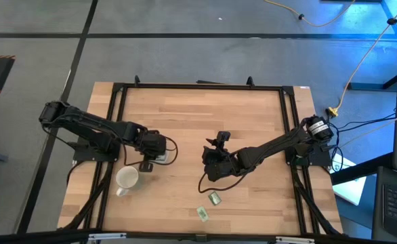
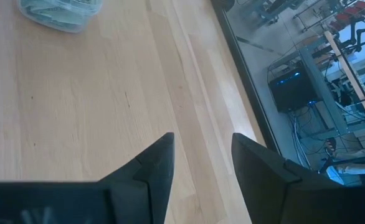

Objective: Pick and place Stevia / Truvia into bins
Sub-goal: Put the green stevia packet into the transparent container, then put the dark green stevia packet into the transparent container

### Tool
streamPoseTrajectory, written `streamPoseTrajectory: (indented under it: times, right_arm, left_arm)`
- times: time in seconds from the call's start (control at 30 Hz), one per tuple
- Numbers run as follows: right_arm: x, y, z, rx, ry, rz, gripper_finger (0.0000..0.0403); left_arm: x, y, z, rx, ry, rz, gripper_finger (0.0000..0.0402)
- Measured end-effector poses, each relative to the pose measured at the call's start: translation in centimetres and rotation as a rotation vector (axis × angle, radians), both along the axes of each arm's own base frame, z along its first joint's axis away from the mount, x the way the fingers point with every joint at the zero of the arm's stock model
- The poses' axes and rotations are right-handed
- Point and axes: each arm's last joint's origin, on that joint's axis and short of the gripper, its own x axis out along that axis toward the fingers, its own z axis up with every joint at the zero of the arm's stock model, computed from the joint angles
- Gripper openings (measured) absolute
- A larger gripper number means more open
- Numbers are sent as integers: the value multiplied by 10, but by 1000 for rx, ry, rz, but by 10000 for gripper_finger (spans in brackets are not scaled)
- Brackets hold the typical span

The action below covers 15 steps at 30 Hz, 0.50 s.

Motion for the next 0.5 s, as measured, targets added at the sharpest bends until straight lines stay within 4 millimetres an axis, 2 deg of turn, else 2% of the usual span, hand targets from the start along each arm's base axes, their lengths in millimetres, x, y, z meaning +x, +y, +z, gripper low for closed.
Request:
streamPoseTrajectory:
  times: [0.37, 0.5]
  right_arm:
    - [0, 0, 0, 12, 10, 10, 163]
    - [0, 6, -5, 201, 80, 145, 163]
  left_arm:
    - [-2, 2, 1, 8, 7, 3, 76]
    - [-6, 5, 9, 13, -35, 4, 90]
